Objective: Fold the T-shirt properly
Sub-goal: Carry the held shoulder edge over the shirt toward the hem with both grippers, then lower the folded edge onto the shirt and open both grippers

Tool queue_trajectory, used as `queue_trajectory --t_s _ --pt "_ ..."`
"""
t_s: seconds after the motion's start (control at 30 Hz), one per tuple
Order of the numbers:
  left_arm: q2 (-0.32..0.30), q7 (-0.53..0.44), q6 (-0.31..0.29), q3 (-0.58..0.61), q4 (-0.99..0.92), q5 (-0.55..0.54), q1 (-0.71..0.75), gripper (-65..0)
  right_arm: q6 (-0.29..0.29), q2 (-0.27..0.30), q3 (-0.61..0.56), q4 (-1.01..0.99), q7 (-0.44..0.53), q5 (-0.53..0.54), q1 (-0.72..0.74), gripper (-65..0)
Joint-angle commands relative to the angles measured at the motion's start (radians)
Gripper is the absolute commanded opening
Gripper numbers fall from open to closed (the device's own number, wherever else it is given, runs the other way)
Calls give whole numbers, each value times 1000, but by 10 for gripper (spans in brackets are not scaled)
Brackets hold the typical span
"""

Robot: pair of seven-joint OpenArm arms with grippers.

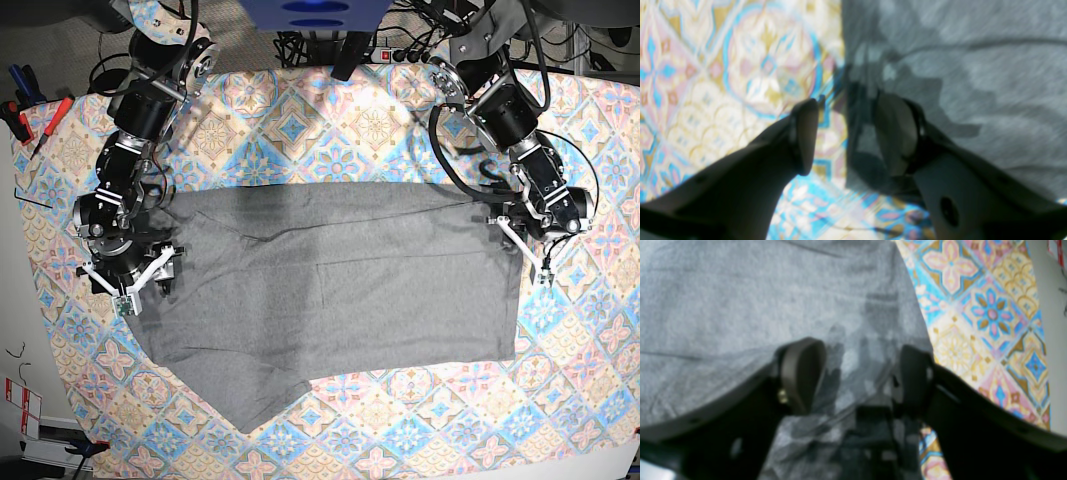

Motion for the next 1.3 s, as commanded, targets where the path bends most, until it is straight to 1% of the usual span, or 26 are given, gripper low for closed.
queue_trajectory --t_s 0.0,0.07,0.13,0.2,0.27,0.33,0.4,0.53,0.6,0.63,0.77,0.8,0.83,1.03,1.1,1.27 --pt "-6 -29 -2 6 19 -11 -25 -331 -5 20 0 37 29 16 25 -219" --pt "-4 -39 -2 1 27 -13 -25 -331 -5 21 3 68 29 18 24 -212" --pt "5 -52 -2 -32 65 -20 -25 -331 -5 21 3 104 29 18 21 -213" --pt "31 -79 -2 -88 125 -60 -22 -331 -5 21 2 141 29 18 18 -213" --pt "46 -107 -2 -126 211 -116 12 -330 -5 21 3 163 27 18 -12 -213" --pt "46 -124 -2 -115 285 -182 59 -330 -5 21 2 178 27 18 -47 -212" --pt "43 -121 -2 -111 331 -235 98 -330 -5 21 2 195 27 18 -64 -212" --pt "43 -121 -2 -111 403 -261 180 -329 -5 21 5 221 24 18 -101 -212" --pt "39 -121 -2 -111 384 -261 207 -325 -5 21 3 222 26 18 -130 -212" --pt "35 -121 -2 -111 361 -261 211 -303 -5 21 2 222 26 18 -140 -212" --pt "8 -121 -2 -117 291 -274 214 -113 -5 21 5 224 26 18 -183 -211" --pt "8 -121 -2 -117 286 -289 217 -73 -5 23 5 230 26 18 -188 -211" --pt "6 -121 -2 -117 286 -303 217 -49 -5 23 6 236 26 18 -188 -211" --pt "6 -119 -2 -114 256 -330 211 -42 -5 23 25 261 21 18 -213 -211" --pt "-1 -119 -2 -112 180 -332 193 -42 -5 23 37 261 21 18 -214 -211" --pt "-52 -119 -2 -112 -21 -332 128 -42 -5 23 62 261 20 18 -214 -211"
